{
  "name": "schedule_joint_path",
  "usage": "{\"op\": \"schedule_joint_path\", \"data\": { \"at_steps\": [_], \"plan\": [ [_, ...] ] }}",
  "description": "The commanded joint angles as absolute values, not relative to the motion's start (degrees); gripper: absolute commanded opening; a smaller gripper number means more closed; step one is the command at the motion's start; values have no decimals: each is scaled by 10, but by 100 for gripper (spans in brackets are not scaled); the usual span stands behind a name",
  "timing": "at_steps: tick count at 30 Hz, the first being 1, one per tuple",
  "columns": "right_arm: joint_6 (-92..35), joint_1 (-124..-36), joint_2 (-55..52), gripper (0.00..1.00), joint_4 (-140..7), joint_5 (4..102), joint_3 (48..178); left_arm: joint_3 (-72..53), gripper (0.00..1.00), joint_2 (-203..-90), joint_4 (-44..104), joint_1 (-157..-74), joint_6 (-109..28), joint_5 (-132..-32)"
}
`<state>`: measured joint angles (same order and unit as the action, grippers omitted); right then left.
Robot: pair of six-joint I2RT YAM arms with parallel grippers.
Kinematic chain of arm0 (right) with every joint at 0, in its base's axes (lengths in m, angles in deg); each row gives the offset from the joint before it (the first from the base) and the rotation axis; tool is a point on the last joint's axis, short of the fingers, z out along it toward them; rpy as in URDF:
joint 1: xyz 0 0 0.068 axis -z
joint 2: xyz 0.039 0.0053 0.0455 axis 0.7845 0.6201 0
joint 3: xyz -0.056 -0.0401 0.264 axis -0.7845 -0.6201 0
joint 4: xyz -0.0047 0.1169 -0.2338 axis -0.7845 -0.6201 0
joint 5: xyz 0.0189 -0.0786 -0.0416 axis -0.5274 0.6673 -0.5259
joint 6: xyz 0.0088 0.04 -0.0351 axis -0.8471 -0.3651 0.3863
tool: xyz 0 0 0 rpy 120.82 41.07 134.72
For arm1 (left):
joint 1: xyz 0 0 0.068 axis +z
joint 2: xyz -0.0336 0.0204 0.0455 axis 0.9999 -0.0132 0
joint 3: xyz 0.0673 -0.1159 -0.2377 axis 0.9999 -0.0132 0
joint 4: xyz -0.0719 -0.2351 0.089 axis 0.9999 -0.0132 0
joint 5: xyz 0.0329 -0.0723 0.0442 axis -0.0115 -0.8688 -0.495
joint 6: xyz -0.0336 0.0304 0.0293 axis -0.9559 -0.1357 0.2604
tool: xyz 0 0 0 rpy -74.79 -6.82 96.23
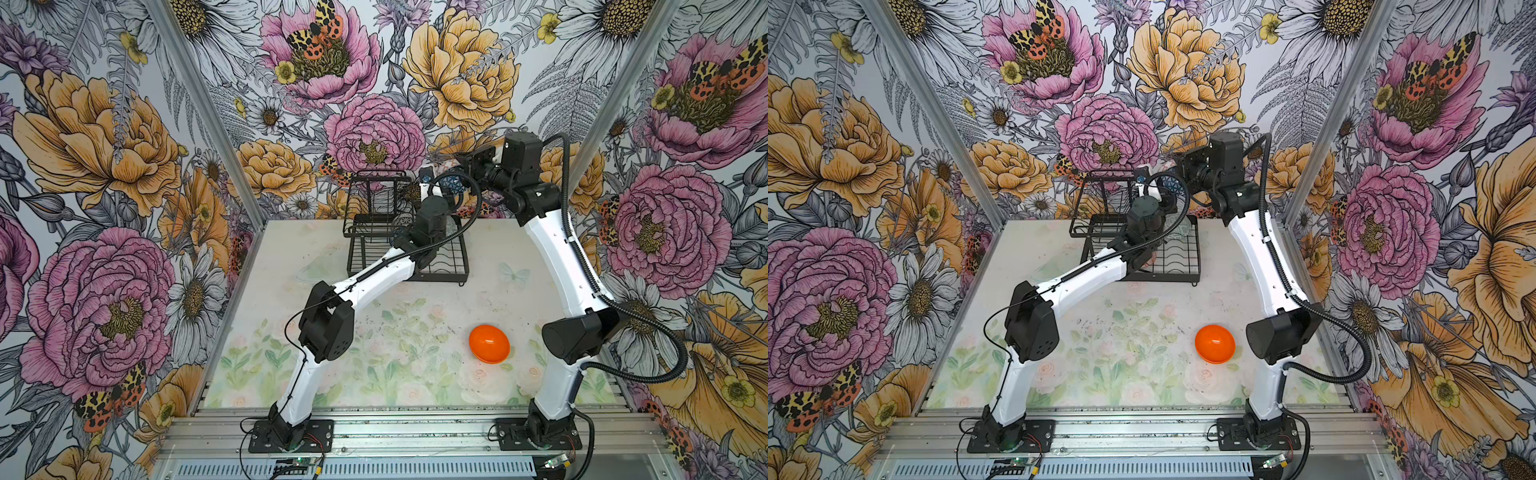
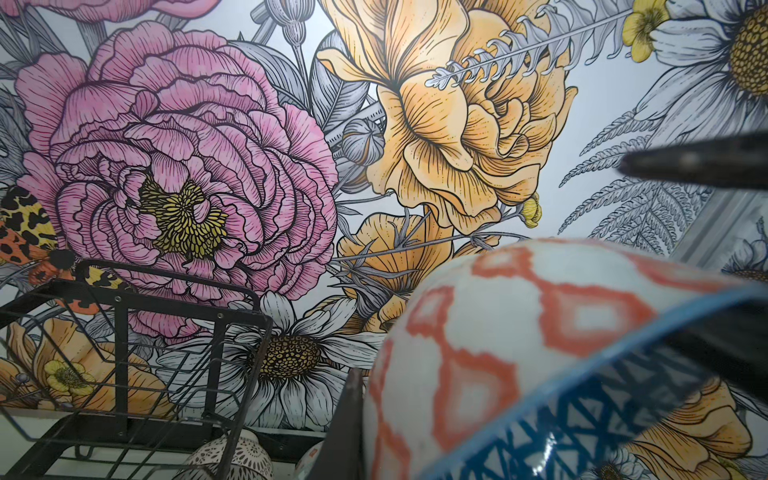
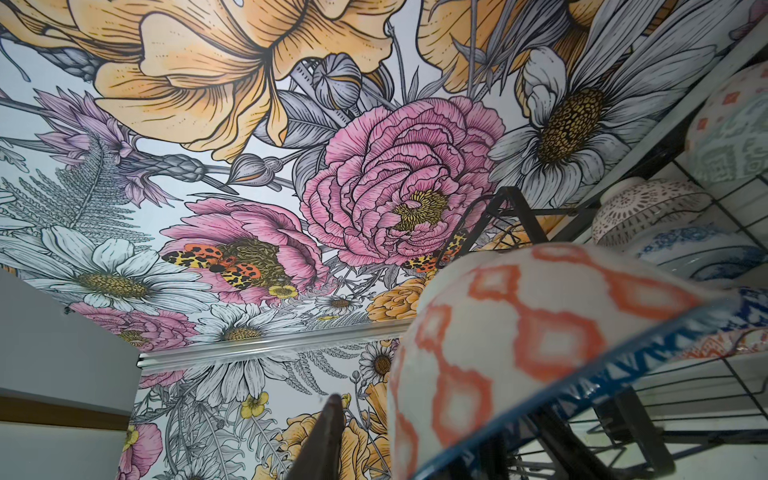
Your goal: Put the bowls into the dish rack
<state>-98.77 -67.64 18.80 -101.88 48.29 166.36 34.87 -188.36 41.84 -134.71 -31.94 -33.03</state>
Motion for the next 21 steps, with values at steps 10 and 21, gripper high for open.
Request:
{"op": "schedule_joint_path", "data": {
  "at_steps": [10,21],
  "plan": [
    [-985,-677,159,1,-972,486,1621,331,0,-1834,460,-1357,-283,-311],
    [-980,-674,142,0,-940,471,1603,331,9,-1821,439,-1363,-283,-301]
  ]
}}
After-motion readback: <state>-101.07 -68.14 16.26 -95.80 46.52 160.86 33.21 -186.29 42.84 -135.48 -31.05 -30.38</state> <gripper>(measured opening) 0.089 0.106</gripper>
